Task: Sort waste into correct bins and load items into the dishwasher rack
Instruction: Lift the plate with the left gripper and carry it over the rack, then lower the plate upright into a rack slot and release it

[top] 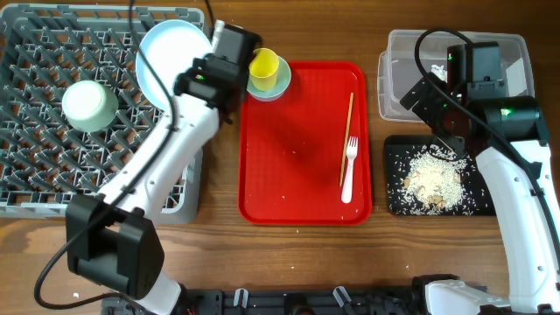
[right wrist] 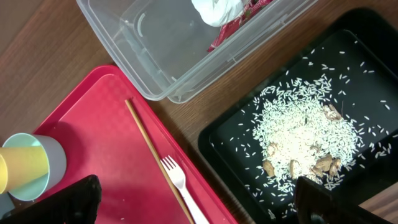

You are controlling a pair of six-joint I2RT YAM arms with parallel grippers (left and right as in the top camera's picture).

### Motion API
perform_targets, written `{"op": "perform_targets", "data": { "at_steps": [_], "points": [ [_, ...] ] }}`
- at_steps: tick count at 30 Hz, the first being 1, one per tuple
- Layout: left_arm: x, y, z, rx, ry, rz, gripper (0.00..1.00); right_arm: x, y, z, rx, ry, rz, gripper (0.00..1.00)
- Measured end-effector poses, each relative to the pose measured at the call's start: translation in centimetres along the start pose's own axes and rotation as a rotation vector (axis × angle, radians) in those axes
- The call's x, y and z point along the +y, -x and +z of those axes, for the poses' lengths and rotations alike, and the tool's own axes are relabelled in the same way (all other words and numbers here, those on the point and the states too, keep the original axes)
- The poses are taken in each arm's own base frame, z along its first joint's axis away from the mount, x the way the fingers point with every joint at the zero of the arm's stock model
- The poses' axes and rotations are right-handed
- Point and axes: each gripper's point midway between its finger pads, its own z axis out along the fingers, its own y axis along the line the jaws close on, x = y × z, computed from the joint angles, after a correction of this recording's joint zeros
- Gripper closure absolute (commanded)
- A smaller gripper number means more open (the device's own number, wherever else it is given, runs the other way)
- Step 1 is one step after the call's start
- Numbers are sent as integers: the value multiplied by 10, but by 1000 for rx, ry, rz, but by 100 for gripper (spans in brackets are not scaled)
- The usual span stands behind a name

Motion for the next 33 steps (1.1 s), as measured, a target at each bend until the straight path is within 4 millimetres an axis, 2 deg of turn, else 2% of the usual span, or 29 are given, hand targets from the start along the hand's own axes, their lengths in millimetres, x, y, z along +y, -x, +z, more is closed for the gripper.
{"op": "perform_targets", "data": {
  "at_steps": [4, 9, 15, 21, 23, 27, 29, 31, 33],
  "points": [
    [-5, 2, 8, 8, -163, -17, 96, 0, 0, 0, 0, 0, 0, 0],
    [-19, 4, 5, -1, -248, 0, 96, 0, 0, 0, 0, 0, 0, 0],
    [-23, 5, 4, -5, -275, 10, 96, 0, 0, 0, 0, 0, 0, 0],
    [-19, 7, 5, -14, -249, 2, 96, 0, 0, 0, 0, 0, 0, 0],
    [-9, 13, 7, -32, -193, -35, 96, 0, 0, 0, 0, 0, 0, 0],
    [24, 24, 1, -72, -104, -173, 96, 0, 0, 0, 0, 0, 0, 1],
    [59, 27, -3, -90, -60, -271, 96, 0, 0, 0, 0, 0, 0, 0],
    [93, 20, 4, -70, -27, -348, 96, 0, 0, 0, 0, 1, 0, 0],
    [111, 14, 11, -54, -7, -385, 96, 0, 0, 0, 0, 0, 0, 0]
  ]
}}
